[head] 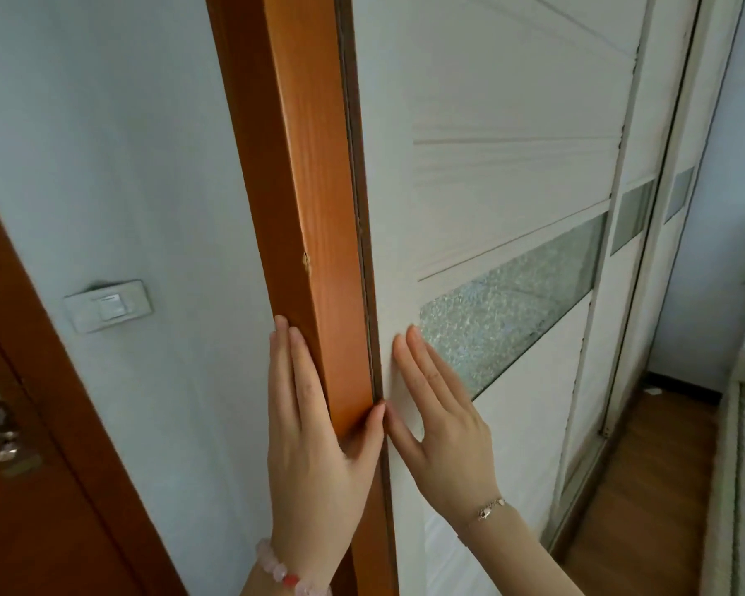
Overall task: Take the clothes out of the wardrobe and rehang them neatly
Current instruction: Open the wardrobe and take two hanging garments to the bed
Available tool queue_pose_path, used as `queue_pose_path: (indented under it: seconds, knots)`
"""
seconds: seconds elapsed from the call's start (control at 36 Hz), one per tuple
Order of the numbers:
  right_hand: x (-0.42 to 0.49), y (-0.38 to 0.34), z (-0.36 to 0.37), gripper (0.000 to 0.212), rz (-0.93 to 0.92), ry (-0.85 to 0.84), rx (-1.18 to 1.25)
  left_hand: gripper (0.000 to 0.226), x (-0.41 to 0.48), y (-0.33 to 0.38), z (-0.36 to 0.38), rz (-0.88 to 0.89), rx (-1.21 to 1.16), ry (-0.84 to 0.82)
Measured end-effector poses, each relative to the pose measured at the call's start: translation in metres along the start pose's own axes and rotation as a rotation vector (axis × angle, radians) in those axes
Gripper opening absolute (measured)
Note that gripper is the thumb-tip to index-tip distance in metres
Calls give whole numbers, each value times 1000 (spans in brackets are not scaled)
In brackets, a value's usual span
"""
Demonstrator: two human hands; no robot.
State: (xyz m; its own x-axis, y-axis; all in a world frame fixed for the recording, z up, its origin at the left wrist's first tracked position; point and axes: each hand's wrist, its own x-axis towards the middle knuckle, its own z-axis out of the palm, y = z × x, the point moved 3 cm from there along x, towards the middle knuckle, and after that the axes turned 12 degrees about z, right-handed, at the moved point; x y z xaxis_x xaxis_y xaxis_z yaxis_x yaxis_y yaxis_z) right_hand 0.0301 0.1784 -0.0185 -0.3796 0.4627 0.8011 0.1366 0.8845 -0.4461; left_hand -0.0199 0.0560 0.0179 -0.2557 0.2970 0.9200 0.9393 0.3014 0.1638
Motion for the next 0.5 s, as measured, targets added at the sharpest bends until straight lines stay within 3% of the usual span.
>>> queue_pose_path:
  seconds: [0.28, 0.39, 0.5]
  knots:
    - [25, 37, -9, 56, 31, -35, 178, 80, -26, 39, 12, -197, 33, 108]
    - [36, 56, -11, 58, 41, -65, 179, 52, -53, 60, 34, -58, 73, 178]
    - [45, 73, -13, 60, 45, -72, 183, 40, -62, 72, 73, 25, 16, 98]
